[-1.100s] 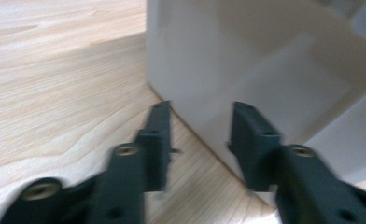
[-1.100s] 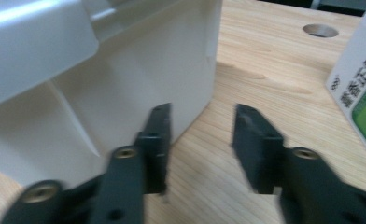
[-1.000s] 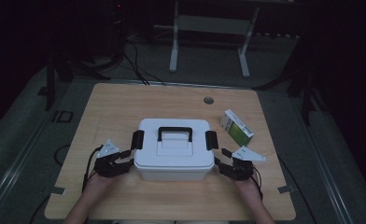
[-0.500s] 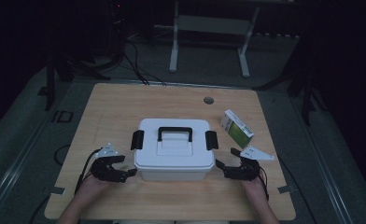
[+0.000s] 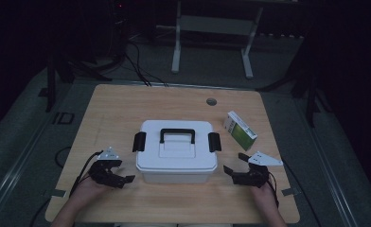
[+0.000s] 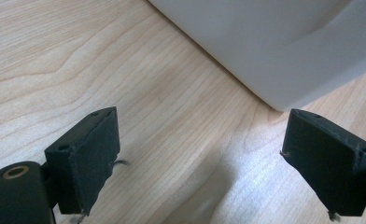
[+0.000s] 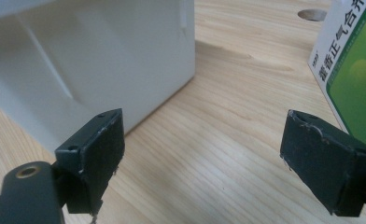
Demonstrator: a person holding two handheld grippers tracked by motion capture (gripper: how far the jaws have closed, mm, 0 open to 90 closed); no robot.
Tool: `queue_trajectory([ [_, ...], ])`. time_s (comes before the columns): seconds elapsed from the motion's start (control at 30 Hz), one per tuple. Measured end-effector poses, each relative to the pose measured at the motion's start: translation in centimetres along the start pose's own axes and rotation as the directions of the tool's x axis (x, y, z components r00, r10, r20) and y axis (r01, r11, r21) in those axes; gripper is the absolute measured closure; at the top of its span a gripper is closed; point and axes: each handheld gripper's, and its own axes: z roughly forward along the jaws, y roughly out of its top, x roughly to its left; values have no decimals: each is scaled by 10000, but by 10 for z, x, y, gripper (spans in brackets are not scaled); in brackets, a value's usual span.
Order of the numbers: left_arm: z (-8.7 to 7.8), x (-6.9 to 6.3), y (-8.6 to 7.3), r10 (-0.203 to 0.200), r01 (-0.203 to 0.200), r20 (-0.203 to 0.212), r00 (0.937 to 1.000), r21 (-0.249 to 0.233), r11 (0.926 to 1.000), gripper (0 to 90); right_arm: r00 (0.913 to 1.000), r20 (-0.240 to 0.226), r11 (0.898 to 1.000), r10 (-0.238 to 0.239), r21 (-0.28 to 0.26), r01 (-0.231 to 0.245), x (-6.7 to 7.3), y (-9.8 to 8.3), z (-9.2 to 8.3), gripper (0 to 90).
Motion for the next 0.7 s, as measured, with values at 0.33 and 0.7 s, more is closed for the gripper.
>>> queue_trajectory([
  [0.33,-5,0,8,775,-790,166,9969,1251,9890,141,9996,-236,9995,183,274,-177,-2,-11,-3,135],
  [0.7,-15,1,14,1395,-1352,41,9902,2750,9519,142,9994,-264,9996,218,206,-213,-3,-10,-4,135],
])
